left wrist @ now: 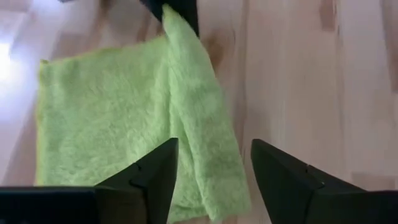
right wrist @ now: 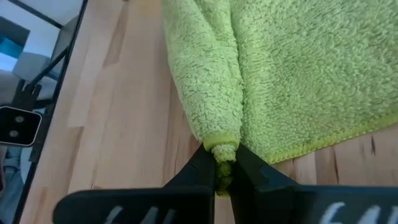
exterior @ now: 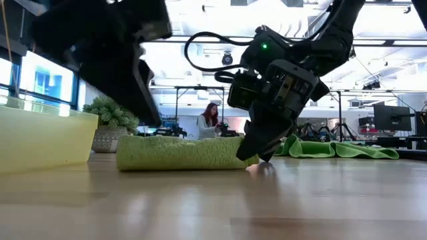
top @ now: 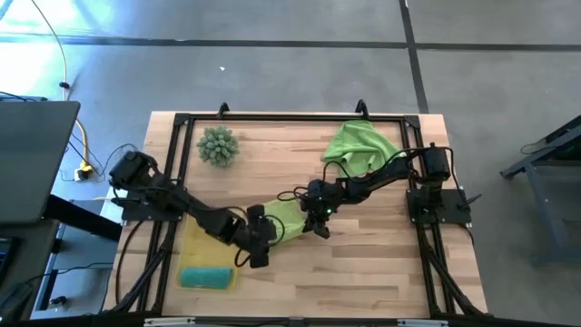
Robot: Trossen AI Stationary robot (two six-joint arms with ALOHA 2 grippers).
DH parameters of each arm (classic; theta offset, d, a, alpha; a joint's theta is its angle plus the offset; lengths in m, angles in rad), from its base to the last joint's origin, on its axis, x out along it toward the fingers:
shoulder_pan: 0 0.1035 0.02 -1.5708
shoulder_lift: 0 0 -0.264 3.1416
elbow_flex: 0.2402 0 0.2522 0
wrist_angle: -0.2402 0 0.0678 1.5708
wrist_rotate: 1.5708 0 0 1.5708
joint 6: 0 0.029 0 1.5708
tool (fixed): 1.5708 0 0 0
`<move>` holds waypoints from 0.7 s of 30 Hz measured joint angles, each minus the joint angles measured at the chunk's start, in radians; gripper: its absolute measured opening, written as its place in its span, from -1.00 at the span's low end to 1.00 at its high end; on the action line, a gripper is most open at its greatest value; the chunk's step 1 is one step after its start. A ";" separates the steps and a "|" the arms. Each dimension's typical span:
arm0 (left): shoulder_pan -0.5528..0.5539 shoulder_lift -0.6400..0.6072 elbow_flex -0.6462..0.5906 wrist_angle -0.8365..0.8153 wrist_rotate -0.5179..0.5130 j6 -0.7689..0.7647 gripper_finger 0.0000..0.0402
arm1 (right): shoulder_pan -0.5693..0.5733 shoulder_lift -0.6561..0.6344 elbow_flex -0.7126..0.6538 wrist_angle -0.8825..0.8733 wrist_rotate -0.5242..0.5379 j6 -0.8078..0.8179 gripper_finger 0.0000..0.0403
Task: Roll microfiber towels into tight, uniform cylinder then place into a basket
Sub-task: Roll the light green towel
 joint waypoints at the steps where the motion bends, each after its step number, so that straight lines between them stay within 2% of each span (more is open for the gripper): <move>1: -0.010 0.012 -0.002 0.000 -0.007 0.002 -0.03 | 0.000 0.001 0.004 -0.007 0.001 0.000 -0.99; 8: -0.047 0.087 0.000 0.067 -0.080 0.000 -0.05 | 0.000 0.002 0.016 -0.033 0.005 -0.009 -0.99; 17: -0.046 0.117 0.000 0.067 -0.106 -0.002 -0.05 | 0.000 0.002 0.016 -0.035 0.010 -0.015 -0.99; 21: -0.058 0.116 0.037 0.042 -0.136 0.018 -0.05 | 0.000 0.002 0.016 -0.037 0.011 -0.016 -0.99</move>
